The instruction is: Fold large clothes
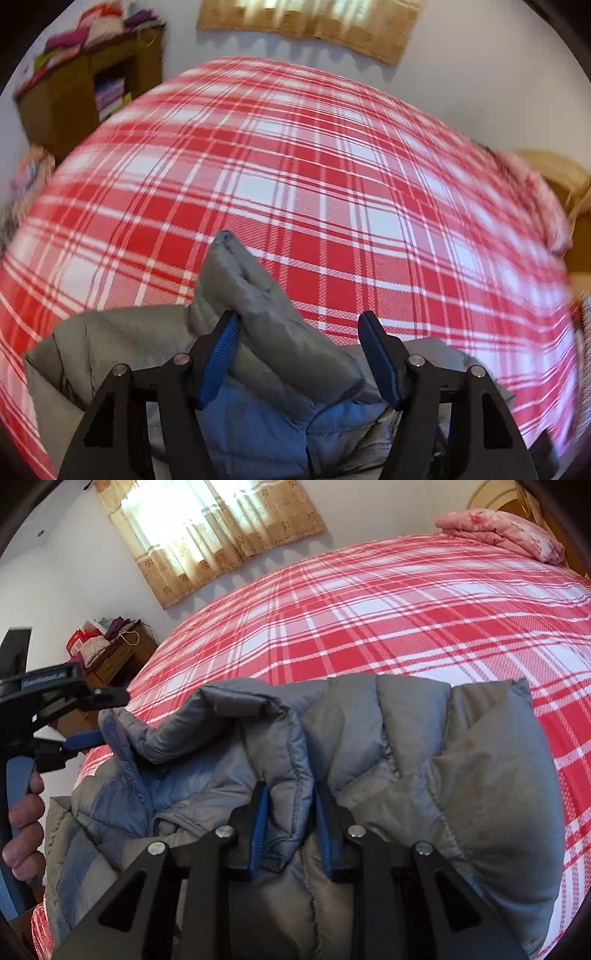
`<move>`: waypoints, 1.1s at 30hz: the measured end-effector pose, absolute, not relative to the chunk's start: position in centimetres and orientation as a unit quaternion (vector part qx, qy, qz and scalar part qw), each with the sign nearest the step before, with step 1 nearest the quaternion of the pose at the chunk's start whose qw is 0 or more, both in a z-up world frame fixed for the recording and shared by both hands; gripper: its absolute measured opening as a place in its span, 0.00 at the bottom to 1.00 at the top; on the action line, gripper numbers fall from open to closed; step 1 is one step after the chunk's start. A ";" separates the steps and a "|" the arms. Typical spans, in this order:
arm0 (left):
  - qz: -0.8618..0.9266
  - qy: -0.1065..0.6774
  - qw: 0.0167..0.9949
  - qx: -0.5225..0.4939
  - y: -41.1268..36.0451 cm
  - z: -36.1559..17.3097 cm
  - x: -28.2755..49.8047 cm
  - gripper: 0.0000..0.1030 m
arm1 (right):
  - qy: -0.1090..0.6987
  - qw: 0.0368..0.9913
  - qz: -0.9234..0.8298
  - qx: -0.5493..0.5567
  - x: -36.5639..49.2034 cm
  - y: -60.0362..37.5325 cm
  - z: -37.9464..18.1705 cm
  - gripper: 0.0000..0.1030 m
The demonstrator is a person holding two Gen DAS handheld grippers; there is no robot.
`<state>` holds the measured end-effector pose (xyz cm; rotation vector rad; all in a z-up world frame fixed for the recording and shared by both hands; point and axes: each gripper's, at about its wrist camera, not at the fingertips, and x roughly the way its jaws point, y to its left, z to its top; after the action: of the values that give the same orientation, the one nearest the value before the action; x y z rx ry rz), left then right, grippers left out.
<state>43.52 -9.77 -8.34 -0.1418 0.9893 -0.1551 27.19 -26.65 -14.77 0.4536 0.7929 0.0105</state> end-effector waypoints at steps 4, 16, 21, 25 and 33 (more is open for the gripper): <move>-0.036 0.451 0.890 -0.053 -8.6 -8.9 42.7 0.46 | 0.381 0.896 0.008 0.226 27.1 -26.9 -14.9 0.26; -0.003 0.462 0.880 -0.113 -1.2 -13.4 35.6 0.03 | 0.384 0.896 0.007 0.224 27.1 -27.0 -15.0 0.26; 0.028 0.408 0.905 -0.116 -1.4 -16.4 33.9 0.03 | 0.387 0.897 0.001 0.214 27.1 -26.6 -14.8 0.26; 0.029 0.398 0.905 -0.149 -0.8 -16.6 34.2 0.03 | 0.405 0.893 -0.005 0.197 27.5 -26.1 -14.5 0.30; 0.018 0.392 0.904 -0.169 -0.3 -16.5 34.4 0.03 | 0.306 0.944 -0.036 0.119 26.0 -24.0 -5.3 0.42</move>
<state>34.45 -0.28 -16.54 -0.3486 0.8107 0.0370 25.98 -24.00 -5.33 0.2428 0.6247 -0.0737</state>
